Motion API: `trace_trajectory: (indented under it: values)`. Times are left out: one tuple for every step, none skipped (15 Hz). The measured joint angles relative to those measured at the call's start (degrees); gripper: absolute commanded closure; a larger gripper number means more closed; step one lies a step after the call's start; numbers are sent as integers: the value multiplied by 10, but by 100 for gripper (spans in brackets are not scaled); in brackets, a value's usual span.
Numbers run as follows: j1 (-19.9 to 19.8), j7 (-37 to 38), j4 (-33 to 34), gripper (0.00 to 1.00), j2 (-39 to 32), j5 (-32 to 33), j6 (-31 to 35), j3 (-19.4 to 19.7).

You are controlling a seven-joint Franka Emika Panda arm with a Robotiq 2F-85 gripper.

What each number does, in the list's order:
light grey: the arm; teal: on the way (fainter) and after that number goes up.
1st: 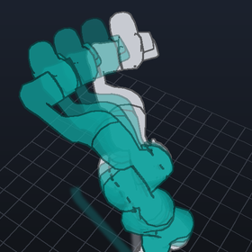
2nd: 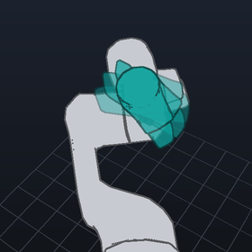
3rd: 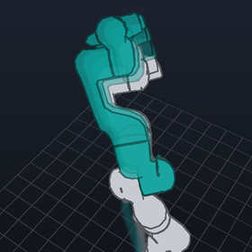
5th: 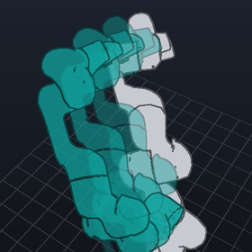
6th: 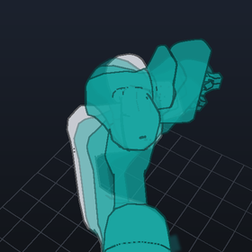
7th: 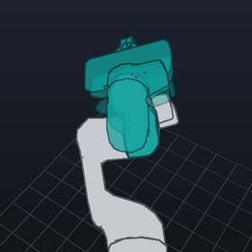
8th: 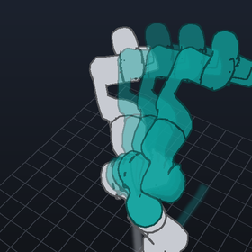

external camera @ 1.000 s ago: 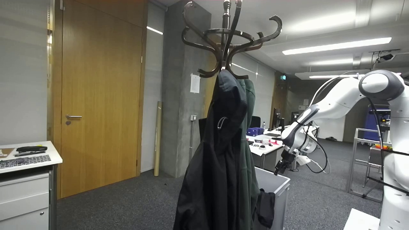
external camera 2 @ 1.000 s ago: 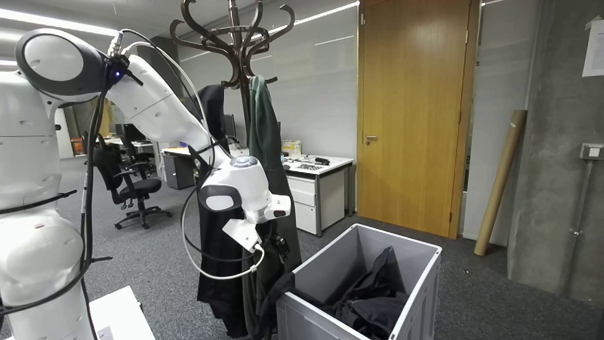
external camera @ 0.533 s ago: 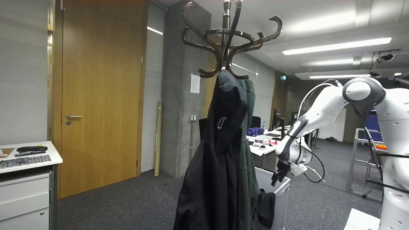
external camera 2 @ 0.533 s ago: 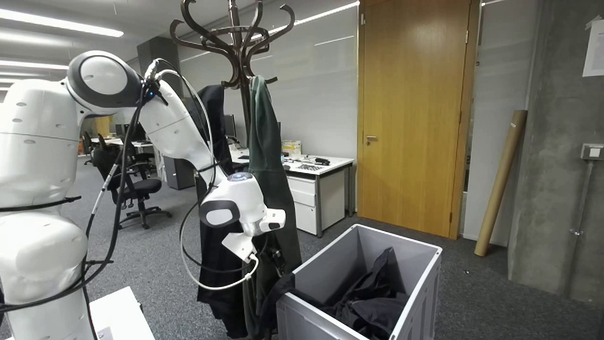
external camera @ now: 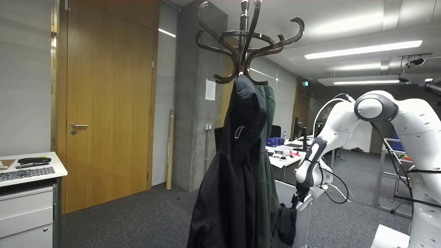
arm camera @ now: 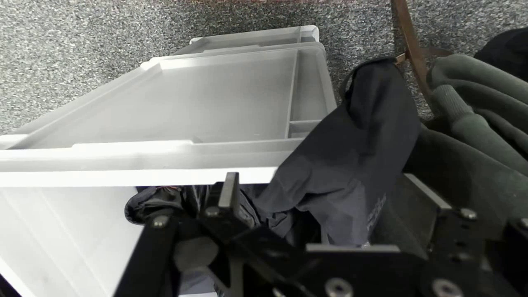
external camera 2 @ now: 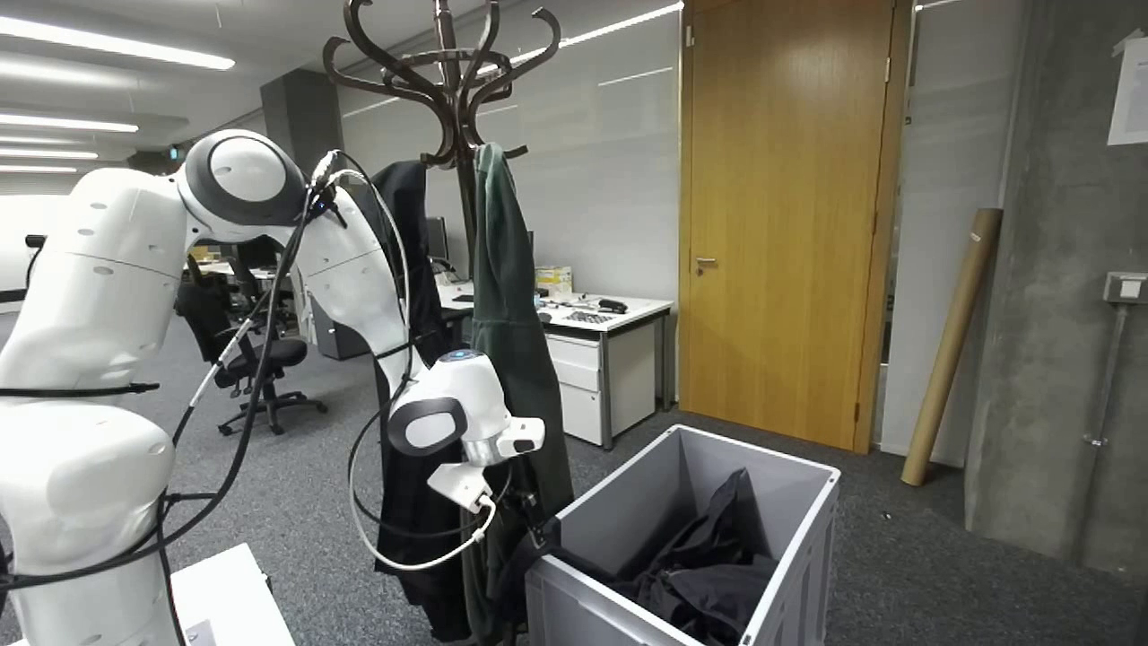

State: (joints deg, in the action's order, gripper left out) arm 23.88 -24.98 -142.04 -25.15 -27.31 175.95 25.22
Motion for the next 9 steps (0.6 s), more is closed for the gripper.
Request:
trace_trajectory:
  values:
    - [13, 0, 3, 0, -8, 0, 0, 13]
    - [24, 0, 5, 0, -15, 0, 0, 25]
    - [34, 0, 8, 0, -22, 0, 0, 34]
    - [42, 0, 11, 0, -27, 0, 0, 42]
    - [49, 0, 14, 0, -32, 0, 0, 47]
    - [54, 0, 16, 0, -35, 0, 0, 50]
    - [51, 19, 17, 0, -36, 32, 0, 50]
    - [43, 59, 17, 0, -36, 85, 0, 47]
    - [33, 92, 18, 0, -36, 131, 1, 42]
